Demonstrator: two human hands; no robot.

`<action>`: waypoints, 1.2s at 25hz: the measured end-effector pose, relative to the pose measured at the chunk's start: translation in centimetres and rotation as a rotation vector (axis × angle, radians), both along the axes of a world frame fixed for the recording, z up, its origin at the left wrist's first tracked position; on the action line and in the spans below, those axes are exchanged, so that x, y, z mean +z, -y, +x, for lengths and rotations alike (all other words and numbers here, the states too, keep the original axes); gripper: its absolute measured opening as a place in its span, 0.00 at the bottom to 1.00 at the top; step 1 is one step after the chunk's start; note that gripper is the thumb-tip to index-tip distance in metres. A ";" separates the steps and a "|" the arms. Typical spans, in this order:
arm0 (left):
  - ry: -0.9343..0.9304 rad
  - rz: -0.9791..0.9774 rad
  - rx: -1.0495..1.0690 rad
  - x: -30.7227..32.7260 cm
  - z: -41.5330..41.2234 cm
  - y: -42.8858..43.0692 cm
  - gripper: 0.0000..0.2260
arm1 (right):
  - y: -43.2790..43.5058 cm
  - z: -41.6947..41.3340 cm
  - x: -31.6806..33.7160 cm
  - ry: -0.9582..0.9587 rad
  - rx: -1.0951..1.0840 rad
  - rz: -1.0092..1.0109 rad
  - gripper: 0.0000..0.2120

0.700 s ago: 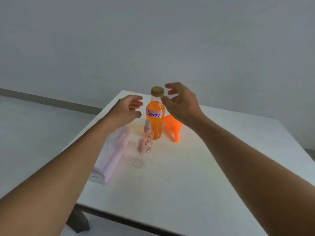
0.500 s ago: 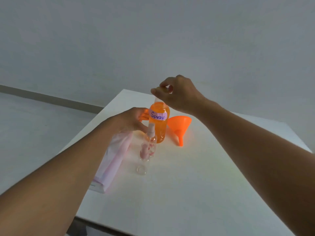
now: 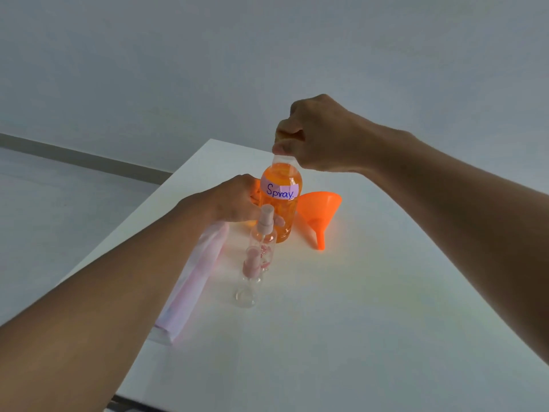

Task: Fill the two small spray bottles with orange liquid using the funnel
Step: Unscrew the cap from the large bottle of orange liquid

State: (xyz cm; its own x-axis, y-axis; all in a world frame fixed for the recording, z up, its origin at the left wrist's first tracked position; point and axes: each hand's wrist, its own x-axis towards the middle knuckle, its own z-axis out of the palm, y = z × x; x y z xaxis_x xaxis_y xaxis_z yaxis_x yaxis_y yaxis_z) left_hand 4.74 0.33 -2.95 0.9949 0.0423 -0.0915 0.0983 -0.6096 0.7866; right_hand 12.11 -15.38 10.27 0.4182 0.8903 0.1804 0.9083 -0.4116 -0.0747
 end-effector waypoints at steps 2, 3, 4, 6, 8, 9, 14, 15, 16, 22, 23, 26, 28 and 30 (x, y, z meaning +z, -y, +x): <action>-0.003 0.006 -0.009 0.1 0.2 -0.1 0.19 | 0.4 0.4 0.2 0.061 0.055 -0.045 0.09; 0.007 0.058 -0.014 0.2 0.2 -0.1 0.15 | 0.6 0.6 0.2 0.084 0.093 -0.060 0.14; 0.018 0.095 -0.011 0.1 0.3 0.0 0.12 | 0.9 0.5 0.4 0.096 0.122 -0.078 0.20; 0.017 0.120 0.002 0.4 0.3 0.1 0.09 | 1.3 0.5 0.8 0.077 0.155 -0.100 0.27; -0.001 0.113 -0.003 0.6 0.2 0.3 0.09 | 1.2 0.1 1.2 0.022 0.113 -0.076 0.21; -0.008 0.102 -0.001 0.6 0.2 0.3 0.09 | 0.9 -0.2 1.2 0.006 0.049 -0.065 0.18; -0.017 0.096 0.014 0.6 0.0 0.2 0.07 | -0.4 -0.7 0.6 0.073 -0.068 -0.045 0.28; -0.017 0.101 0.013 0.5 0.1 0.2 0.08 | -0.3 -0.6 0.8 0.090 -0.038 -0.087 0.26; -0.016 0.107 0.009 0.5 0.2 0.2 0.09 | -0.2 -0.5 1.2 0.109 -0.002 -0.126 0.22; -0.016 0.130 0.015 0.3 0.3 0.0 0.16 | 1.3 -0.1 1.3 0.115 0.132 -0.113 0.30; -0.018 0.138 0.015 0.2 0.3 -0.1 0.16 | 1.4 0.2 0.8 0.106 0.159 -0.081 0.30; -0.032 0.173 0.026 0.2 0.5 -0.1 0.13 | 2.0 0.5 -0.3 0.137 0.244 -0.027 0.29; -0.038 0.193 0.028 0.2 0.5 0.0 0.12 | 2.3 0.3 -0.2 0.197 0.307 0.001 0.29; -0.045 0.171 0.022 0.4 0.4 0.0 0.11 | 2.3 0.3 0.7 0.205 0.291 0.055 0.27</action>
